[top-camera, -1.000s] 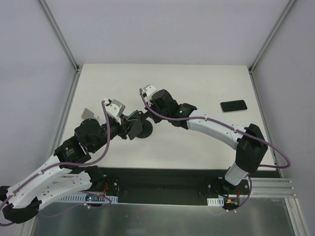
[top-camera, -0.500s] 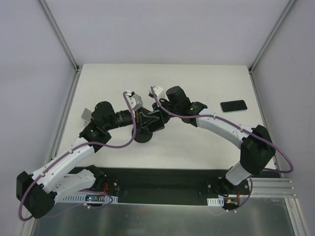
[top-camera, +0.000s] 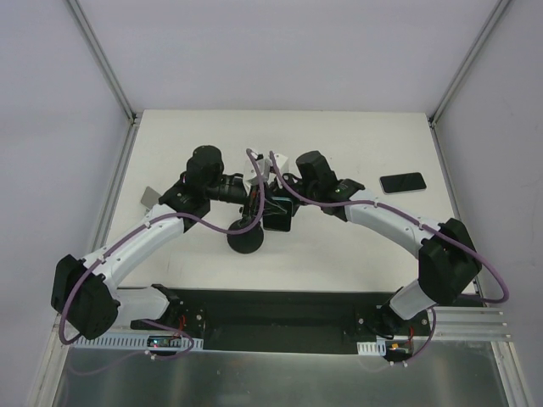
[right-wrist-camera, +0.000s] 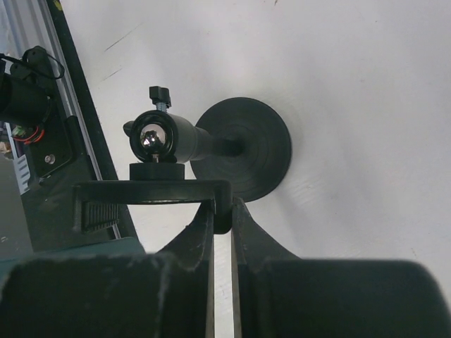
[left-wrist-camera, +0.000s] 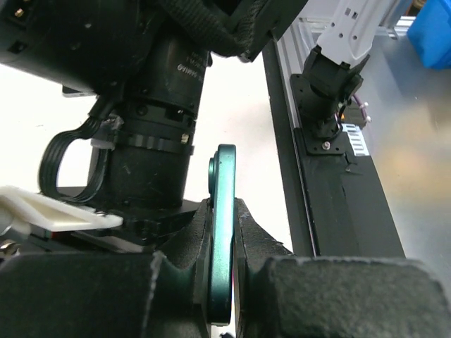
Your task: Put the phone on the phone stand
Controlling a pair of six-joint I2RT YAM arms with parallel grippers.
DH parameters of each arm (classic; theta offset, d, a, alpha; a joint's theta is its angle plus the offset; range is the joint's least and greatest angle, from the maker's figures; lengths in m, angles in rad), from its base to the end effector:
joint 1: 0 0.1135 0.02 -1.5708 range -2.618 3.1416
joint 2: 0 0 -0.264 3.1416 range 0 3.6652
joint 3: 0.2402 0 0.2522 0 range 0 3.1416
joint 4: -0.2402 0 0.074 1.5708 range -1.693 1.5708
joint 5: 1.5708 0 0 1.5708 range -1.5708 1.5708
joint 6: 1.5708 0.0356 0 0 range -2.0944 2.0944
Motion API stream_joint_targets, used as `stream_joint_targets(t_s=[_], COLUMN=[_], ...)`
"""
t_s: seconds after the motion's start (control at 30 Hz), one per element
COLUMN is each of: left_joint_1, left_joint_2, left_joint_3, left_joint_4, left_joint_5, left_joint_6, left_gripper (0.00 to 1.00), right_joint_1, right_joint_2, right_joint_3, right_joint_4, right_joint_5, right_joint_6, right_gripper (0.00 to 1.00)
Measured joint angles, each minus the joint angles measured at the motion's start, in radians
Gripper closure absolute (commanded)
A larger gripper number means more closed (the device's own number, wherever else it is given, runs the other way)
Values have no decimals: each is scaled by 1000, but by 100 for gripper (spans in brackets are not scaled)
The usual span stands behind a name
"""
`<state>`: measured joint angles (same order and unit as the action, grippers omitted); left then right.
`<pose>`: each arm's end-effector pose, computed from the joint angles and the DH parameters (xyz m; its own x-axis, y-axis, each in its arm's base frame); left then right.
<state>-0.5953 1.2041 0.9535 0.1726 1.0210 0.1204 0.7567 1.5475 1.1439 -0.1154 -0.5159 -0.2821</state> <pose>0.2064 -0.1765 0.3501 0.0557 0.0381 -0.9977 0.9974 -0.0490 0.0538 0.2452 0.2557 0.2843 -0.0935 -0.4213 -0.9021 -0.9731 0.2302 -0.0067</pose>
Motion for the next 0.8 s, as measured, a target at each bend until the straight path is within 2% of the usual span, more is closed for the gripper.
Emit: stream_joint_targets(t_s=[0.23,0.53,0.67,0.8], left_joint_1=[47,52,49,5], left_joint_2=[104,121,55,-45], left_joint_3=[71,73,38,-15], left_joint_4=[-140,-236,-229,-224], left_joint_5=[89,66,-46,-272], left_joint_6=[75,134,127,95], left_gripper=[100,100,100,100], right_joint_1=[-4,-7,-5,20], right_joint_2=[0,-18,-50,-122], right_joint_3=[-11,-35,-77,-176], right_joint_4=[14,36,88,185], right_joint_5=[-24,-7,45,179], right_joint_6=[-8,2,50,129], right_gripper=[99,99,99,100])
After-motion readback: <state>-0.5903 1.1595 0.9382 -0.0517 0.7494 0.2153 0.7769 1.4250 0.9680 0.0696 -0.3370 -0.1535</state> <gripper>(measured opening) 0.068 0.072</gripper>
